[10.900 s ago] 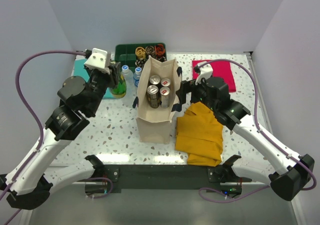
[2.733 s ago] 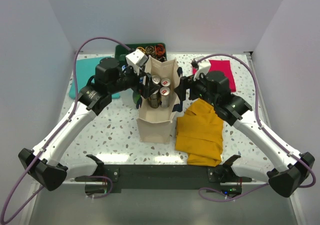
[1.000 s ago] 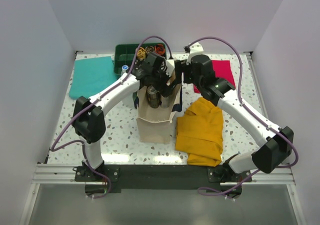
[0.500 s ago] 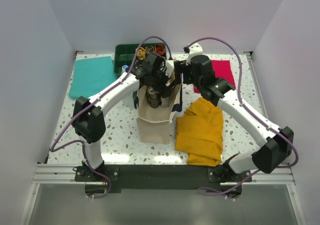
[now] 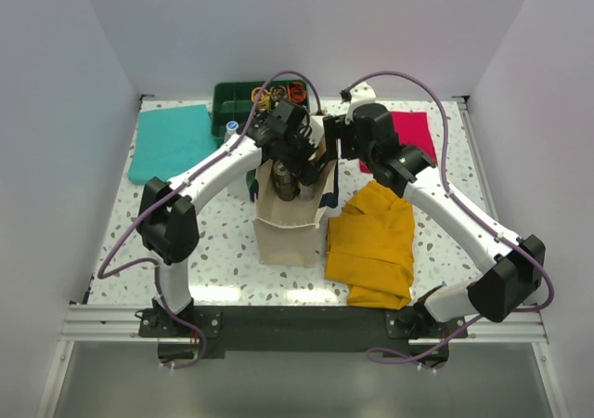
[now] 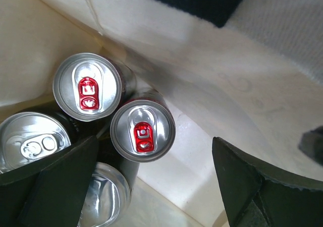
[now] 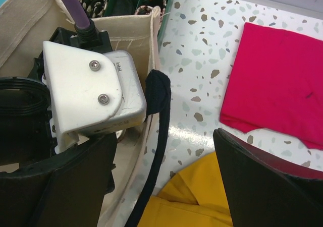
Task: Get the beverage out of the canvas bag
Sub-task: Take out the drink from the canvas bag.
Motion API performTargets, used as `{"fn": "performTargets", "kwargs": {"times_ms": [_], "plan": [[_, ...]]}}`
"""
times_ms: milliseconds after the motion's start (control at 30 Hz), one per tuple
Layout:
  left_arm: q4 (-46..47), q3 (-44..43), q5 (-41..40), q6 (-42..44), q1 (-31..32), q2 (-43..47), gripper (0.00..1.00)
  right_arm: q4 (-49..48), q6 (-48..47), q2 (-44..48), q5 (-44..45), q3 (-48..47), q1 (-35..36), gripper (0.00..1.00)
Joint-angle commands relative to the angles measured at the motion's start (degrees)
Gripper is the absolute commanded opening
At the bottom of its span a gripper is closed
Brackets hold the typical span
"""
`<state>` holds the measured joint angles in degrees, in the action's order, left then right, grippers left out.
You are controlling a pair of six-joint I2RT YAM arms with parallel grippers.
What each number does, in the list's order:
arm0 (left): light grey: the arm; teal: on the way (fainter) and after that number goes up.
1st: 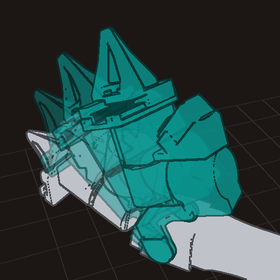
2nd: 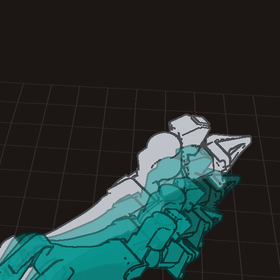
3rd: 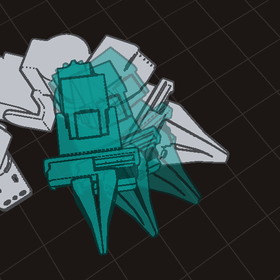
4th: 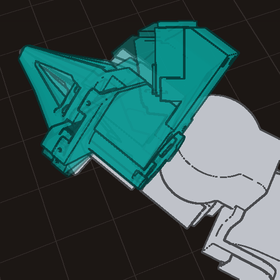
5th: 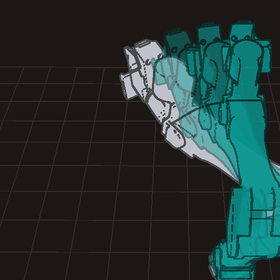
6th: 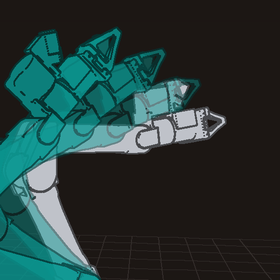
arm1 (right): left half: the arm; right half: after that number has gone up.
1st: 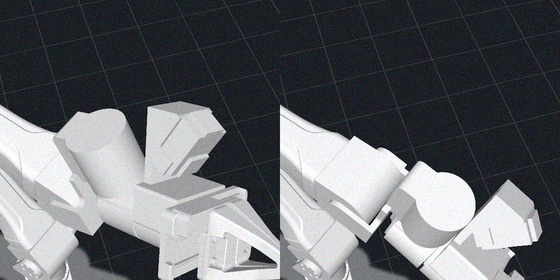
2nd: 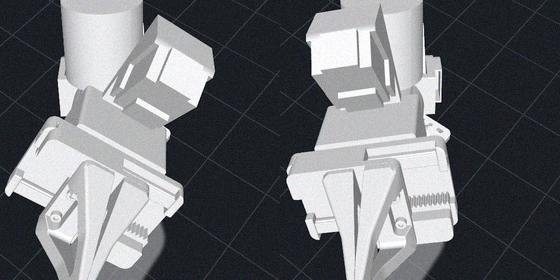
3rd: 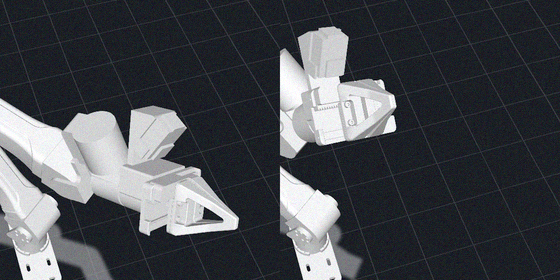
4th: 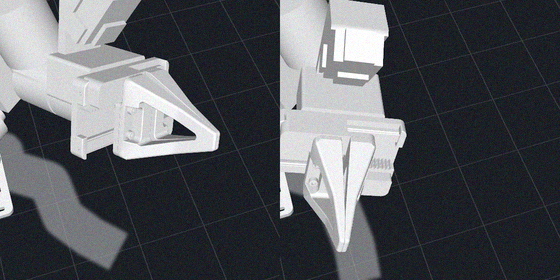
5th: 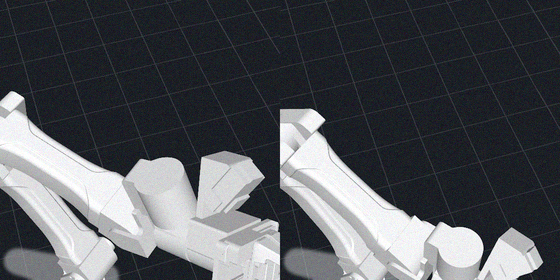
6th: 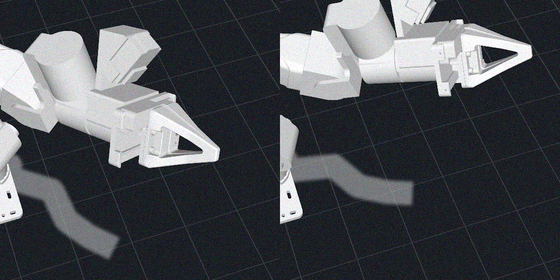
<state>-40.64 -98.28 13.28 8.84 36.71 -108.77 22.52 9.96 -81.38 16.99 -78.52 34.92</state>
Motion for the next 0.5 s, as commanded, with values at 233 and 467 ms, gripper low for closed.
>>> {"fn": "performTargets", "kwargs": {"times_ms": [233,467], "plan": [[-3.0,-1.8,0.8,3.5,3.0,-1.6,1.00,-5.1,0.8,1.4,-0.6,-0.7,0.0,0.83],[-0.4,-1.3,1.0,2.4,3.3,-2.4,1.00,-5.1,0.7,1.6,-0.5,-0.4,-0.3,0.84]]}}
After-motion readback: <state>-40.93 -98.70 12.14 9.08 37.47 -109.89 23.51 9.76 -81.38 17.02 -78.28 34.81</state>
